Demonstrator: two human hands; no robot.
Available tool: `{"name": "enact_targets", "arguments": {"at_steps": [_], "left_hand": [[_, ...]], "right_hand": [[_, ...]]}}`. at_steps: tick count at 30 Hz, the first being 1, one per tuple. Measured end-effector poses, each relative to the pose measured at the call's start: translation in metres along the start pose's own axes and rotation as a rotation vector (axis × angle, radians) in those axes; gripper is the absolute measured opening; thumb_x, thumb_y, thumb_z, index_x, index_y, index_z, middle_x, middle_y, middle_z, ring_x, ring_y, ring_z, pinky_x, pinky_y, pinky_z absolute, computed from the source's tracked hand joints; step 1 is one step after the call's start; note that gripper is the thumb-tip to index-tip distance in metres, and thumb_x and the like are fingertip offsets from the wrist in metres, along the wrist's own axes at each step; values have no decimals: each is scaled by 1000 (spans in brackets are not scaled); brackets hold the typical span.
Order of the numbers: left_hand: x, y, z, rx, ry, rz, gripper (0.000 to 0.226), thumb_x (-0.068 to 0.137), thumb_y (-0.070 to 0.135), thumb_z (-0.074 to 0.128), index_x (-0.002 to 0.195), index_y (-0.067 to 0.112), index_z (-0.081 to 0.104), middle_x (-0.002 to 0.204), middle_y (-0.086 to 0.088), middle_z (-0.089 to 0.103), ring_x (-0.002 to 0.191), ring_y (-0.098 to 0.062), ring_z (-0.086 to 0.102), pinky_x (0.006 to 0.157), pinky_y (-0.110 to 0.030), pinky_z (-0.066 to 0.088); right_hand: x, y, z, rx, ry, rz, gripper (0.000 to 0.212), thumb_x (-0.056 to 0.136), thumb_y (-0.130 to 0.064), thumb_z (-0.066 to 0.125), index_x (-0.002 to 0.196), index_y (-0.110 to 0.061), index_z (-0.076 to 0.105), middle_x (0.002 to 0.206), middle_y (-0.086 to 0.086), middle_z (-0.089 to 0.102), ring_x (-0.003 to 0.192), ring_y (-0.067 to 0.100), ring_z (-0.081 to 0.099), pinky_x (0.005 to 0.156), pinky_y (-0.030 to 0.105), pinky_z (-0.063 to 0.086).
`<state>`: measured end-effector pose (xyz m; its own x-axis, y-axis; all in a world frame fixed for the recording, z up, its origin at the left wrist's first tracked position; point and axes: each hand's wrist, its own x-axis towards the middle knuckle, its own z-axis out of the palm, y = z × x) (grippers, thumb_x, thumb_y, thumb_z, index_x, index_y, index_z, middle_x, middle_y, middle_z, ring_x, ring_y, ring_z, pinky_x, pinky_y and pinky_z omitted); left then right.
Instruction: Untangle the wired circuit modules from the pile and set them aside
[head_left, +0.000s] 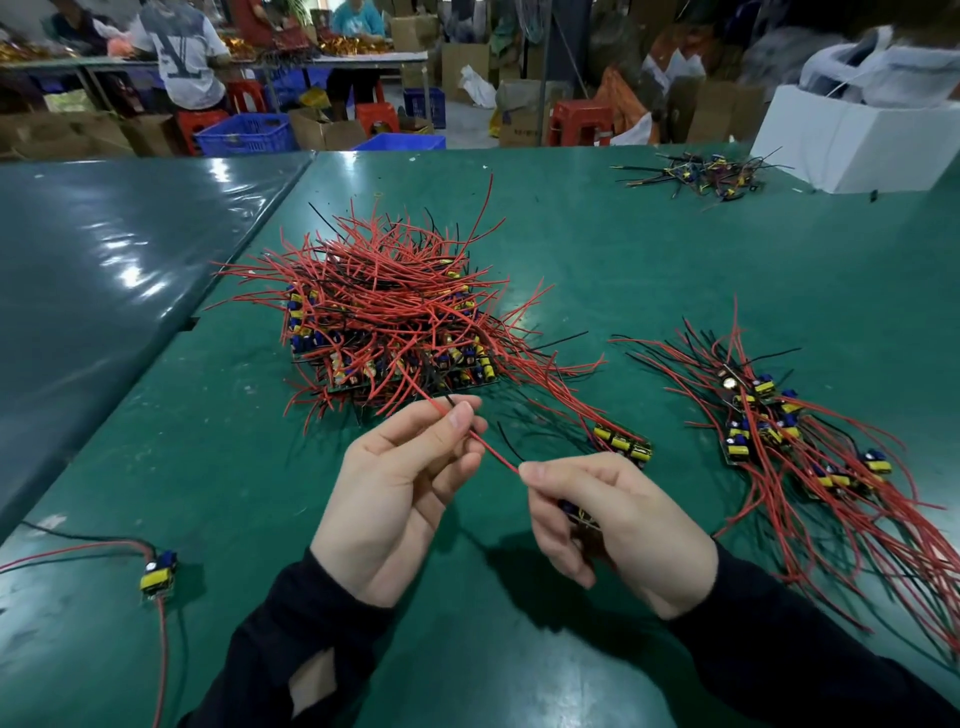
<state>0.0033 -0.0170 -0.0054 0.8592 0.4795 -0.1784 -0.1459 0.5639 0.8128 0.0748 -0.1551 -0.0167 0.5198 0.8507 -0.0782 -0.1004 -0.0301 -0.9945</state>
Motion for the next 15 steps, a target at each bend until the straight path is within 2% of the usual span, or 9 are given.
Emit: {"name": "enact_targets", "arguments": {"at_steps": [4,7,8,10,12,13,15], "left_hand": [[1,5,-2,32,7,27,15,64,12,63,70,12,77,61,-1,65,47,-1,57,45,-9,47],[3,10,-8,-5,-22,-16,15,60,10,67,71,12,78,60,-1,65,46,-1,57,44,-7,46],[4,13,-10,-50,-46,-52,15,56,10,74,71,12,78,60,-1,65,46,-2,58,43,-7,46],[4,16,-14,-175,-122,-127,38,35,8,92,70,10,77,62,-2,64,47,-3,58,43,-9,47],[2,16,-14,-243,-157,-151,51,22,9,97,69,10,76,64,-3,64,49,-4,59,43,-9,48],[3,15,-14,-235,-148,-128,47,24,9,96,67,11,75,64,-3,64,48,-4,59,43,-9,47],[3,12,-10,-149,-77,-37,23,42,10,85,62,13,75,61,-2,65,46,-3,58,43,-8,46]], "right_hand": [[-2,0,0,31,-82,0,41,84,-28,47,44,-20,49,37,-1,44,30,12,34,35,18,28],[-4,-3,2,148,-147,31,40,84,-24,46,44,-21,46,35,-1,41,28,10,31,35,17,26],[-5,-4,1,224,-168,50,40,84,-23,46,44,-21,45,35,-1,39,27,10,29,35,18,23],[-6,-7,-2,382,-221,103,39,83,-23,45,45,-20,42,34,-2,36,27,9,26,38,24,16],[-7,-8,-5,484,-299,156,38,83,-24,45,45,-20,41,34,-4,35,28,7,26,40,26,15],[-7,-9,-6,511,-337,167,37,83,-23,46,46,-20,41,34,-5,36,28,6,27,40,25,16],[-7,-9,-4,503,-356,153,37,83,-21,45,46,-20,41,35,-5,37,28,6,28,39,24,18]]}}
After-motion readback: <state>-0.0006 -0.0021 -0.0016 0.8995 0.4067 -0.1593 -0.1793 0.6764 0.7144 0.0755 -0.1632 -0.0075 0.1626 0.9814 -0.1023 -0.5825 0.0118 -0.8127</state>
